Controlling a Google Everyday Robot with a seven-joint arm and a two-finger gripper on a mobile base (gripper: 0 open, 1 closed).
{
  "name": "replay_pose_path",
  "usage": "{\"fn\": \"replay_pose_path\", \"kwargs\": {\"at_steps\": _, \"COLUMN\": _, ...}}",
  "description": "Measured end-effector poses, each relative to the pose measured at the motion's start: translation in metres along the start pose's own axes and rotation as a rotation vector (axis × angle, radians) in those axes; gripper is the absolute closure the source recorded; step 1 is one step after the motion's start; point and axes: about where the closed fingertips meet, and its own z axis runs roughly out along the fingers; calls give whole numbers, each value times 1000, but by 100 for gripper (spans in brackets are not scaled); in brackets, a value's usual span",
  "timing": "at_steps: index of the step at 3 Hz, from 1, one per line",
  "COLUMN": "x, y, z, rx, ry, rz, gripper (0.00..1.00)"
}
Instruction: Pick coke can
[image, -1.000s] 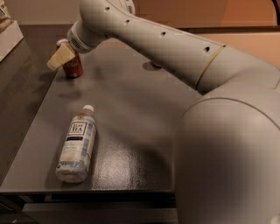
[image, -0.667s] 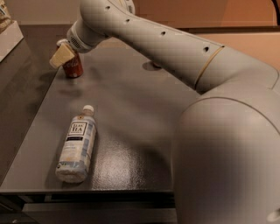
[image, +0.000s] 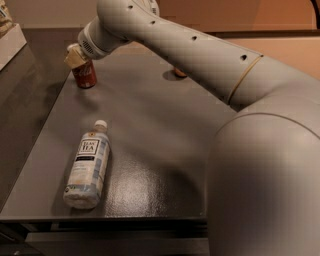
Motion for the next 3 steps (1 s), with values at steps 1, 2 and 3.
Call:
{"fn": "replay_pose_path", "kwargs": {"at_steps": 1, "x": 2, "y": 2, "z": -12, "rx": -13, "ry": -24, "rz": 5, "gripper": 87}}
{"fn": "replay_pose_path", "kwargs": {"at_steps": 2, "x": -4, "y": -2, "z": -45, "rx": -21, "ry": -62, "rz": 11, "gripper": 100}}
{"fn": "replay_pose_path", "kwargs": {"at_steps": 3, "x": -15, "y": -9, "z": -87, "rx": -32, "ry": -84, "rz": -17, "gripper": 100}}
